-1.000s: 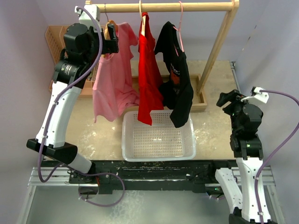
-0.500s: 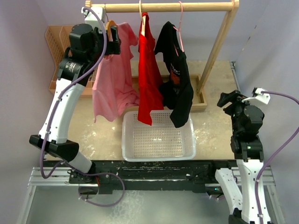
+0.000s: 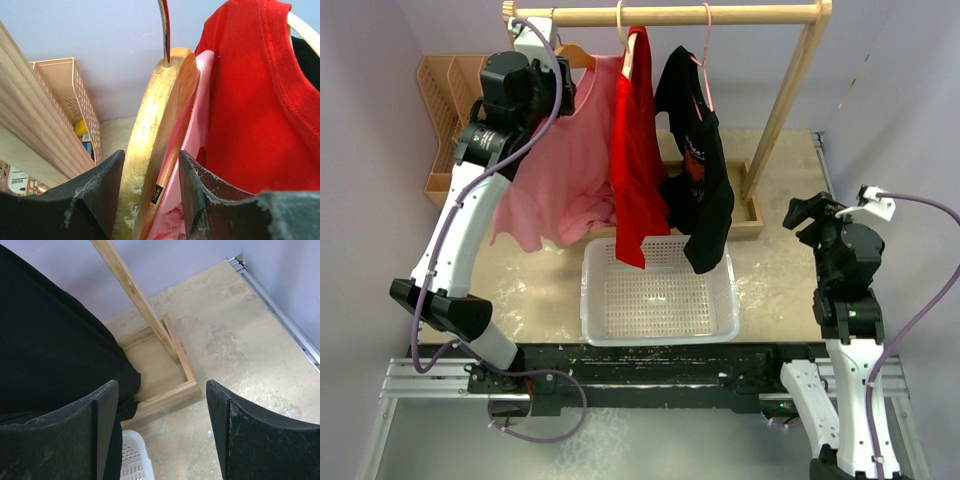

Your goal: Remove the t-shirt from the hanger

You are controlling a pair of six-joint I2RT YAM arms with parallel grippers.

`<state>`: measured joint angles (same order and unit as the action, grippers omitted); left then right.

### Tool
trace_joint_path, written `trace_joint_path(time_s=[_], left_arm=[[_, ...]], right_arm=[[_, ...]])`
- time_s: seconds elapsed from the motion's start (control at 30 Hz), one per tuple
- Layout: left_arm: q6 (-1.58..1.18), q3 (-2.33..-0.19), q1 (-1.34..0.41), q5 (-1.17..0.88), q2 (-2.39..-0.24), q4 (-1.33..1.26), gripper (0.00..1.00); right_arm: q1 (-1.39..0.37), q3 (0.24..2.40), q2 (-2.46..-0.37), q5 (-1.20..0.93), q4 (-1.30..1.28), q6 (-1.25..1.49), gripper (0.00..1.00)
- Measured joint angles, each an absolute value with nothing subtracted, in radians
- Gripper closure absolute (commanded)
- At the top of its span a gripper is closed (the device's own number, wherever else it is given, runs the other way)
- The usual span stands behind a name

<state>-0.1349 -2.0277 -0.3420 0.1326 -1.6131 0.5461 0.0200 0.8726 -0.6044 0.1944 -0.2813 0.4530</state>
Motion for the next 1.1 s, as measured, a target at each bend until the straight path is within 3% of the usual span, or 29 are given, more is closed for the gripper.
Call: trace_joint_path(time_s=[0.07,1.1], left_arm=[[-0.134,-2.014,-0.342,0.132,-1.610,0.525,1.00],[-0.111,-1.855,-0.345,0.222,-1.466,0.280,1.00]], right_arm=[[0.020,0.873,-0.612,0.189,-0.281,0.453,0.27],[0.020,0.873,-0.693,0.135,-0.246,0.452,0.27]])
